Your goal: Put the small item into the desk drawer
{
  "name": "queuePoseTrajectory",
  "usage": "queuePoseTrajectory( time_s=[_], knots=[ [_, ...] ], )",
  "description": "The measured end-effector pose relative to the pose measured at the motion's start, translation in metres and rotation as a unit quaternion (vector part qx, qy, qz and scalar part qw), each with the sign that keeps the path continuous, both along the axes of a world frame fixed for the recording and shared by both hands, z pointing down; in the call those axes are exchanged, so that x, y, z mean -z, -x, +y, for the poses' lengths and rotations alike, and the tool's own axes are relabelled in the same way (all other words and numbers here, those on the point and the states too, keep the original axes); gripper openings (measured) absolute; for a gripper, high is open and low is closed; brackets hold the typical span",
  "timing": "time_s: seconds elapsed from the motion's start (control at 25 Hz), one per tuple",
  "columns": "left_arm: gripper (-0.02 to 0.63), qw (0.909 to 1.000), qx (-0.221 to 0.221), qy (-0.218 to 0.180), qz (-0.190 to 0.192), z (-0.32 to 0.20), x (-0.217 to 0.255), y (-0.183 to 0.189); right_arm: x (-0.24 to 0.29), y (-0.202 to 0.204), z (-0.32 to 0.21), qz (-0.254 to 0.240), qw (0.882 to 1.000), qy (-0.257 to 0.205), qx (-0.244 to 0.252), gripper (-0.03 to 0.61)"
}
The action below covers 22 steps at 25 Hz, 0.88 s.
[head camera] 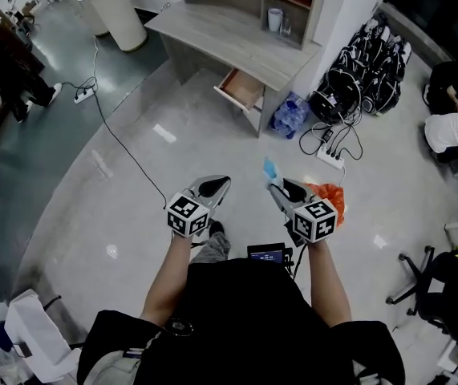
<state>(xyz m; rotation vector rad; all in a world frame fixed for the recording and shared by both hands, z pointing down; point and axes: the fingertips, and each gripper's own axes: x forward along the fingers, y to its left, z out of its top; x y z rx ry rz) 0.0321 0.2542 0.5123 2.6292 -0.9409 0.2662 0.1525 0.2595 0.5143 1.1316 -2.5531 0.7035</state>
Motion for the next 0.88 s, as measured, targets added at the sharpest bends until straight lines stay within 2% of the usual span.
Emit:
queuePoseTrajectory(
  time_s=[0.52,0.88],
  knots=[
    [0.002,0.9993,-0.033,0.009,0.014,-0.062,-0.006,0.036,-0.003,0.039,-0.055,0.021,0.999,0.01,-0.029,0.124],
    [0.002,0.9983,-0.054,0.009,0.023,-0.1,-0.008,0.075,-0.004,0.08,-0.086,0.035,0.998,0.012,-0.048,0.124]
  ],
)
